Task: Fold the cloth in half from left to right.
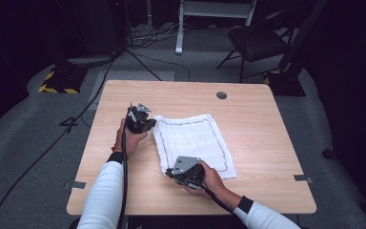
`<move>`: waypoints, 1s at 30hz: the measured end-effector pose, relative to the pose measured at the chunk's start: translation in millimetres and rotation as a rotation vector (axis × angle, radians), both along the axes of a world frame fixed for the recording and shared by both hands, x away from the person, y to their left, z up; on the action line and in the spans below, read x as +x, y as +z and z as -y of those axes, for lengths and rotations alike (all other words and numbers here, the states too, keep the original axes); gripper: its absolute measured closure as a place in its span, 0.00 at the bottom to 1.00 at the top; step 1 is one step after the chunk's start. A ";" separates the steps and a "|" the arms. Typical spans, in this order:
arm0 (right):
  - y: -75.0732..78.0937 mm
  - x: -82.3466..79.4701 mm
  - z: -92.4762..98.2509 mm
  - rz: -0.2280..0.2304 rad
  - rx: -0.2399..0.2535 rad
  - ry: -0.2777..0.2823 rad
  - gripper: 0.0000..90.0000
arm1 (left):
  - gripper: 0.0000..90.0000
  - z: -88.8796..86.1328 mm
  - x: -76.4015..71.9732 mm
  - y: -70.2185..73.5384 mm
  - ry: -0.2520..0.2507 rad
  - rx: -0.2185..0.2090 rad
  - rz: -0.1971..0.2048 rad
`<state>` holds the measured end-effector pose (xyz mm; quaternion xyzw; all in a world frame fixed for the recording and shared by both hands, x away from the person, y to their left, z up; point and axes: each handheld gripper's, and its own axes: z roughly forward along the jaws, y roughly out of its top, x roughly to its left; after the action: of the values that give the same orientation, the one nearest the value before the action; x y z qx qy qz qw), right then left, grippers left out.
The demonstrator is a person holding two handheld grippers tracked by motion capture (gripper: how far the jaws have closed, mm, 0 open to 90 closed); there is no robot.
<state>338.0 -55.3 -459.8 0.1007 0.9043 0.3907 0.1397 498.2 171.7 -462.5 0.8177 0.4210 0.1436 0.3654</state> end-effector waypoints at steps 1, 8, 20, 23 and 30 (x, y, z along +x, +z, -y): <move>2.6 0.8 2.5 0.000 0.004 -0.004 0.95 | 0.97 2.3 0.3 4.4 -0.004 -0.004 0.010; 16.2 5.2 29.2 -0.003 0.045 -0.056 0.95 | 0.97 25.4 6.5 14.0 -0.021 0.000 0.042; 32.2 9.5 81.6 0.003 0.087 -0.145 0.95 | 0.97 82.9 17.2 26.1 -0.099 0.019 0.072; 36.4 10.5 96.7 0.005 0.097 -0.160 0.95 | 0.97 97.0 20.1 30.5 -0.121 0.019 0.081; 35.5 9.4 133.7 0.016 0.097 -0.221 0.95 | 0.97 131.4 25.8 31.2 -0.155 0.010 0.083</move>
<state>347.4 -189.0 -424.3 0.2031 0.8666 0.4170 0.1841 524.0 40.3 -431.3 0.8430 0.3404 0.1506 0.3883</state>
